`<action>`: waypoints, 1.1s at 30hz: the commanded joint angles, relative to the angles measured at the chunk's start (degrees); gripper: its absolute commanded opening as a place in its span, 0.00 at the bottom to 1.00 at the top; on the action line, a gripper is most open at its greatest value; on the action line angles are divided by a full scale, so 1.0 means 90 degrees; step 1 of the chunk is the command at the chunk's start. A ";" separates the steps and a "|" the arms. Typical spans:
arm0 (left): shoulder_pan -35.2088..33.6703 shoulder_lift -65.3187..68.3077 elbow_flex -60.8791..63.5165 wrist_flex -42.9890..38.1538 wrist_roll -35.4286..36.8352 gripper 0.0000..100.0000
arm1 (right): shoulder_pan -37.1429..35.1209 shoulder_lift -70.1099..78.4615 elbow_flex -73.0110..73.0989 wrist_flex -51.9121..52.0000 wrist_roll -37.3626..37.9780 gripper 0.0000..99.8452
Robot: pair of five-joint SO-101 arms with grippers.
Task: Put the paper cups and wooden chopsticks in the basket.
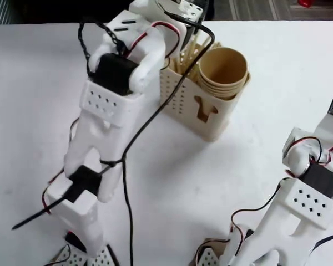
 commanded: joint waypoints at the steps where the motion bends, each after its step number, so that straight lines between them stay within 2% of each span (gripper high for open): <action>1: -0.0288 -0.0591 -0.0742 0.0830 -0.0156 0.12 | -0.0015 -0.0054 -0.0391 -0.0063 0.0488 0.09; 5: -0.0327 -0.0943 -0.1231 0.2032 -0.0928 0.11 | -0.0054 -0.0054 -0.0830 0.0327 0.0723 0.09; 9: -0.0327 -0.1226 -0.1612 0.3253 -0.1504 0.02 | -0.0239 -0.0054 -0.1504 0.1441 0.0762 0.09; 12: -0.0484 -0.1411 -0.1915 0.3995 -0.1426 0.02 | -0.0464 -0.0063 -0.1934 0.2144 0.0928 0.09; 15: -0.0679 -0.1597 -0.2354 0.4562 -0.0977 0.02 | -0.0503 -0.0181 -0.2217 0.2623 0.0947 0.09; 19: -0.1187 -0.1890 -0.2852 0.4669 -0.0332 0.02 | -0.0523 -0.1079 -0.2247 0.2779 0.0957 0.02; 21: -0.1421 -0.2066 -0.2872 0.4679 -0.0186 0.02 | -0.0650 -0.1646 -0.2168 0.2877 0.1172 0.02; 29: -0.2125 -0.3072 -0.2842 0.4698 -0.0078 0.02 | -0.2027 -0.3316 -0.1426 0.3433 0.1348 0.02; 33: -0.2144 -0.3893 -0.1983 0.4689 -0.0117 0.02 | -0.2740 -0.3902 -0.1016 0.3521 0.1319 0.02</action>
